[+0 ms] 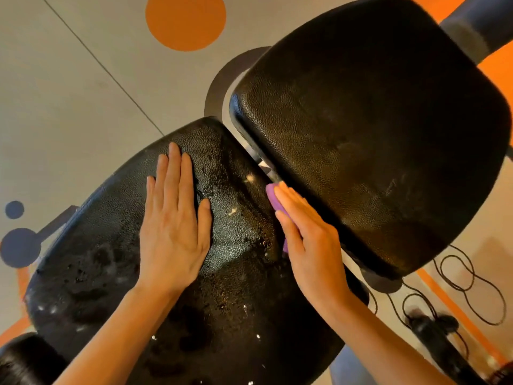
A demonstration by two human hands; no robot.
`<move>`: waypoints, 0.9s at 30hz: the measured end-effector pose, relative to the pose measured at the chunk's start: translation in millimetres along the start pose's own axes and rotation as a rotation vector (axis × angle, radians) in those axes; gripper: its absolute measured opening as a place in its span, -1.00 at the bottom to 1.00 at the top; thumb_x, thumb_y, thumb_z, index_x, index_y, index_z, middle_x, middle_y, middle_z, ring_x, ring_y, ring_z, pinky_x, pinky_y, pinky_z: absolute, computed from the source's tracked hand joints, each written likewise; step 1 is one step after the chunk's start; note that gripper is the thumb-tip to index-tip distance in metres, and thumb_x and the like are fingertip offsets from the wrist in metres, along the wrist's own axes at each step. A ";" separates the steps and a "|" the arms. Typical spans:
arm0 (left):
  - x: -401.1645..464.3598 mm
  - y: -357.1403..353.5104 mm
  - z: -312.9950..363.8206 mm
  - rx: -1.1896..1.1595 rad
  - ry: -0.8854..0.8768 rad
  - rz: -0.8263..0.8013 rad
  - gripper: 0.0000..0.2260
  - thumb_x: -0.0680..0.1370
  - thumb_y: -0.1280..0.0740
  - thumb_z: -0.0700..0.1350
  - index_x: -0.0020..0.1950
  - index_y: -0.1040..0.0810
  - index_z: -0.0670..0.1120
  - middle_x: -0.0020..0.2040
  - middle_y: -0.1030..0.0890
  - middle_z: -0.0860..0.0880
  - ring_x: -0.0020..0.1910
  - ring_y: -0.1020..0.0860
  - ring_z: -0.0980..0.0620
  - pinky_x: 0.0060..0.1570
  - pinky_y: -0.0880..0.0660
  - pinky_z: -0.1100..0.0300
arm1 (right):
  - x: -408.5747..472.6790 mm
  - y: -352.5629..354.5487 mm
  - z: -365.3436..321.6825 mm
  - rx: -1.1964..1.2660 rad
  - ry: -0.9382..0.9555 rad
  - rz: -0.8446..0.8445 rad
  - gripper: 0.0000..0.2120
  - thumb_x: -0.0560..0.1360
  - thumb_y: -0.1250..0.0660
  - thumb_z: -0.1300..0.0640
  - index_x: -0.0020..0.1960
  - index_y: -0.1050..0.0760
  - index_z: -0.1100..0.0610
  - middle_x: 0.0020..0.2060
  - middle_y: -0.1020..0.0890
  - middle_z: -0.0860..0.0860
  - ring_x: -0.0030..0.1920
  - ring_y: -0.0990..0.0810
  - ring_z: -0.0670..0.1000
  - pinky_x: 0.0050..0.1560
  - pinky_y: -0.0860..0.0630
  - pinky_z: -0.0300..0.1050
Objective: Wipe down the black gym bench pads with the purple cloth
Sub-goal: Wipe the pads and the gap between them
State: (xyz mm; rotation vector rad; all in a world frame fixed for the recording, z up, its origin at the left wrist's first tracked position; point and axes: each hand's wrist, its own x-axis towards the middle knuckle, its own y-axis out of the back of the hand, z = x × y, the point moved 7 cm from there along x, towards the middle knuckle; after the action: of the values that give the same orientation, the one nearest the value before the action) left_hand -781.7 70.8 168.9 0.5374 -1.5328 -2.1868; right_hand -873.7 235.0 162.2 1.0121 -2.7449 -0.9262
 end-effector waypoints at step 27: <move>-0.6 -1.5 -2.4 0.027 -0.003 0.030 -0.46 0.66 0.01 -0.01 0.59 0.03 -0.19 0.60 0.05 -0.14 0.59 0.09 -0.08 0.55 0.15 0.04 | -49.6 -1.9 5.1 -0.368 0.260 -0.112 -0.48 0.57 -0.17 0.30 0.51 -0.16 0.13 0.49 -0.27 0.05 0.54 -0.12 0.02 0.47 -0.22 0.13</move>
State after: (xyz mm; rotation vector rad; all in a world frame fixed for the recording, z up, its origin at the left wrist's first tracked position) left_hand -780.0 69.8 166.7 0.5171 -1.5637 -2.1483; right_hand -835.2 266.8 163.6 1.1296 -2.2205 -1.1667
